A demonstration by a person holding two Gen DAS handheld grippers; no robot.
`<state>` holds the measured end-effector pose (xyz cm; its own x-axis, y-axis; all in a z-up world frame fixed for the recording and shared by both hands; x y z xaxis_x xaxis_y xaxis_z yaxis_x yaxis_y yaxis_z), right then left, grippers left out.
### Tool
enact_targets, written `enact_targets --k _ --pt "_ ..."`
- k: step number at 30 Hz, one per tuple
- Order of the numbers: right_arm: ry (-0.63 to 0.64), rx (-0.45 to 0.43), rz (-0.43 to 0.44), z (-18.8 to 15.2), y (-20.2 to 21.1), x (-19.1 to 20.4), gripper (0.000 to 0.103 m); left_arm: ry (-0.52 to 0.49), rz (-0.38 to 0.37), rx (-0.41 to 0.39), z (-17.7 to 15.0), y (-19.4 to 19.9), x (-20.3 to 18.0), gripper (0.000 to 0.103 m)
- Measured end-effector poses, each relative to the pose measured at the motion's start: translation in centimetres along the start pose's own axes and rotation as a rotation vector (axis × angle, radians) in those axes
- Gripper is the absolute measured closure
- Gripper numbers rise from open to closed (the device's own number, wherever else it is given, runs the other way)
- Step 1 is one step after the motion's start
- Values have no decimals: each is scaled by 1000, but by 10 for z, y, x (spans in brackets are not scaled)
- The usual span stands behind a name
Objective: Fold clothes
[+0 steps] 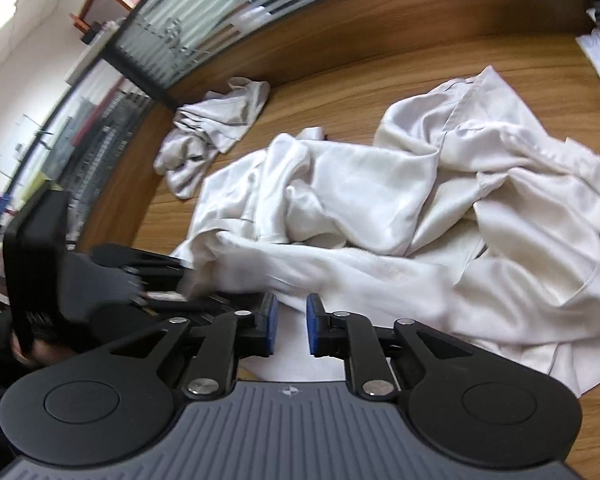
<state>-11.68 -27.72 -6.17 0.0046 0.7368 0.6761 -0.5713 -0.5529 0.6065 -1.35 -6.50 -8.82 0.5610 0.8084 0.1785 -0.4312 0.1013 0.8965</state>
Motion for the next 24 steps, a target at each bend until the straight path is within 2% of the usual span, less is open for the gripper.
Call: enact_targets --k 6,12,15,17,20,24 --pt "11 3 -148 4 -11 -9 75 131 153 65 -33 -5 85 94" --pt "14 11 -323 1 -12 -30 65 235 290 169 -93 -6 144 93" --pt "7 7 -403 1 -12 -42 59 283 286 204 -116 -4 157 88" --pt "-3 1 -448 3 -12 -48 51 311 258 197 -124 0 159 70" --pt "-12 3 -493 7 -21 -56 40 291 238 159 -119 9 150 52" --pt "-13 20 -547 12 -36 -67 41 268 215 104 -104 20 134 44"
Point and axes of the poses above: each gripper's, at about its wrist camera, not at the fingertips, and y roughly against the way its jaws point, x to its left, z to its top, the point moved 2 cm from there along -y, roughly the way its jaws point, and after that the axes turned 10 degrees about z, right-handed, at the moved point
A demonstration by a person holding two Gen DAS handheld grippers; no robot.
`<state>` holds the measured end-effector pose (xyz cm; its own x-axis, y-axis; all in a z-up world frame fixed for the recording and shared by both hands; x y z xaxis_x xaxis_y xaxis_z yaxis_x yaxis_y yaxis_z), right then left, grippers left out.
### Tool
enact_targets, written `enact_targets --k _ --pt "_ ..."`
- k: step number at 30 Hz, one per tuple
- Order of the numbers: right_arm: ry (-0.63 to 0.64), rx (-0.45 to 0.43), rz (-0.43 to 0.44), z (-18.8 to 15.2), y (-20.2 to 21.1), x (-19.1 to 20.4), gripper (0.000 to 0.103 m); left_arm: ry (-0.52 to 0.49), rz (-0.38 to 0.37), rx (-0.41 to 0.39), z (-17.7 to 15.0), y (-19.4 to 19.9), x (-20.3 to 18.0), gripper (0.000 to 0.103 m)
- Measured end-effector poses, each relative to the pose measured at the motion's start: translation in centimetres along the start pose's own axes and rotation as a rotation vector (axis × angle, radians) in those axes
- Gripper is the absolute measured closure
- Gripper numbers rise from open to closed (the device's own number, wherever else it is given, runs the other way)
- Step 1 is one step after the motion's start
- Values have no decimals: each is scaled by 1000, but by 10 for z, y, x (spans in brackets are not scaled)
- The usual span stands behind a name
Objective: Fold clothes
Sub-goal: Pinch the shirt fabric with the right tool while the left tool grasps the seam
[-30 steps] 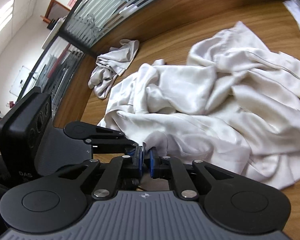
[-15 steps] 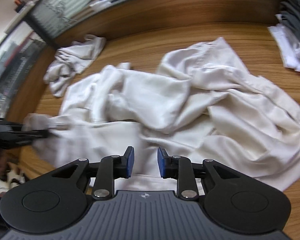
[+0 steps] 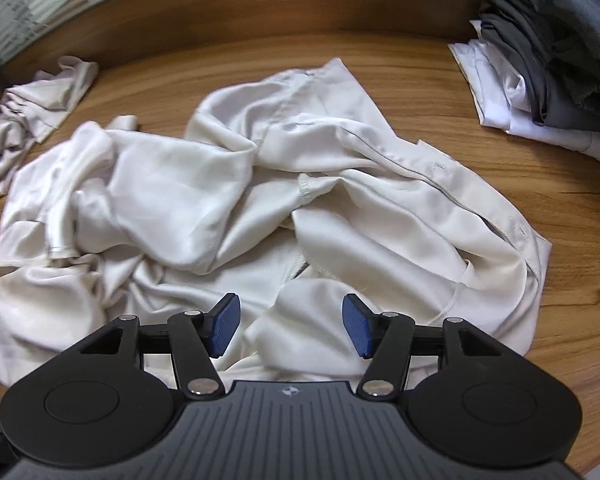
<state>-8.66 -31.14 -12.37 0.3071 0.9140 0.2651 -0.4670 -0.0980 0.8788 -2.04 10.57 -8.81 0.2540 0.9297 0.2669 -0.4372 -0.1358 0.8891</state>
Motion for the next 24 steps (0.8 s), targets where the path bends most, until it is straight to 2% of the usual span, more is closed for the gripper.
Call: enact_targets --k 1,2,3,5,12,19,24 --pt "8 4 -18 1 -5 0 42 4 -10 -14 4 4 -5 42" --pt "23 12 -38 2 -9 -1 54 7 -20 -31 9 9 -10 40" --pt "39 24 -49 1 -13 -3 78 8 -31 -48 13 12 -16 40" --pt "65 45 -56 0 -16 -7 99 6 -49 -79 22 24 -29 36" --pt "63 2 -24 -13 33 -38 101 -84 -140 -144 53 51 -101 33" --pt "-35 -82 -33 -37 92 -83 101 -249 -226 -186 82 55 -185 33" --pt "-102 -152 -40 -56 121 -99 101 -389 -291 -206 94 55 -241 33"
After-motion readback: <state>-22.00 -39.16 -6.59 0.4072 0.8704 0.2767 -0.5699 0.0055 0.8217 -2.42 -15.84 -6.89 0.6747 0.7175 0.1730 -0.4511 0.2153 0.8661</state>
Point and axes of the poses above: each gripper's, at about its wrist camera, not at the fingertips, and y roughly against the way its jaws point, x to its left, z to its top, the point moved 2 cm from there along -y, roughly the way its jaws point, and after that the axes turned 10 degrees about z, right-handed, at the moved point
